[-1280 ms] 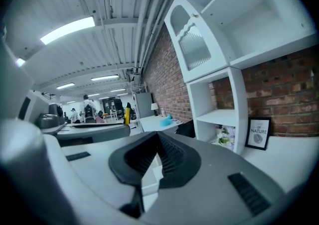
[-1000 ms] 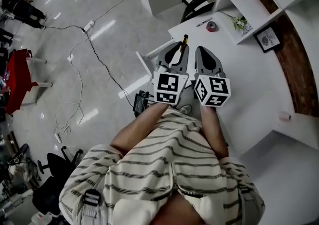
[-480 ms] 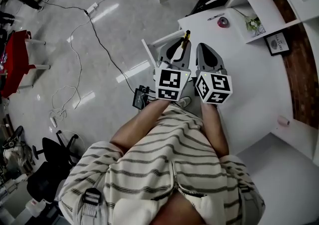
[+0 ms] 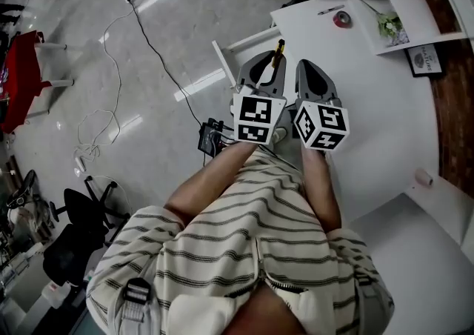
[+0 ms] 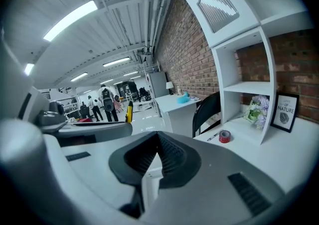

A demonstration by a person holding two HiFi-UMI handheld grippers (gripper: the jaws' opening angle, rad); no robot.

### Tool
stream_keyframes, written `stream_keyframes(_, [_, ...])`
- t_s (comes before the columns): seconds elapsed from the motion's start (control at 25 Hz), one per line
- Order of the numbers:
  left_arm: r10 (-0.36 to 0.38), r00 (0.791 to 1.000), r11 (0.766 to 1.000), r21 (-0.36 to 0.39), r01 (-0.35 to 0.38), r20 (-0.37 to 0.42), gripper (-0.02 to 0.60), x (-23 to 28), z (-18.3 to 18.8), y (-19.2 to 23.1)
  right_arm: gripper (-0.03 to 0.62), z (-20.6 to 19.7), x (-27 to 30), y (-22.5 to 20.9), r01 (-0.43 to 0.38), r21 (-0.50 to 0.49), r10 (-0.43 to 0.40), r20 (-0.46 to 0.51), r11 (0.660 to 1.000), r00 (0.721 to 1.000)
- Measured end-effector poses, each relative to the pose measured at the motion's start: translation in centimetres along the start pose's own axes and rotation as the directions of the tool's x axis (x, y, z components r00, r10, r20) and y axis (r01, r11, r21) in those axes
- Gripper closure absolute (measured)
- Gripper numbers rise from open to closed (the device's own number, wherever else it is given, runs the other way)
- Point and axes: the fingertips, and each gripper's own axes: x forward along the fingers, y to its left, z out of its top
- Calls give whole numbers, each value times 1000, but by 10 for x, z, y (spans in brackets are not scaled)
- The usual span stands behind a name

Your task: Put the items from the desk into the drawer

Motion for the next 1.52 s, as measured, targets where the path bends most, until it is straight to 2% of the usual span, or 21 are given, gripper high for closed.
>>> stream_keyframes(0.48, [30, 994, 993, -107, -42, -108, 515, 27, -54, 21, 583, -45, 20, -12, -5, 11, 6, -115, 1000, 993])
stream_keyframes(0.84, [26, 985, 990, -129, -48, -169, 515, 43, -86, 23, 583, -73, 29, -21, 3, 31, 2, -172, 1000, 985])
stream_keyframes(1.52, [22, 950, 973, -212, -92, -310, 515, 61, -159, 33, 583, -135, 38, -31, 25, 75, -3, -281, 997, 960])
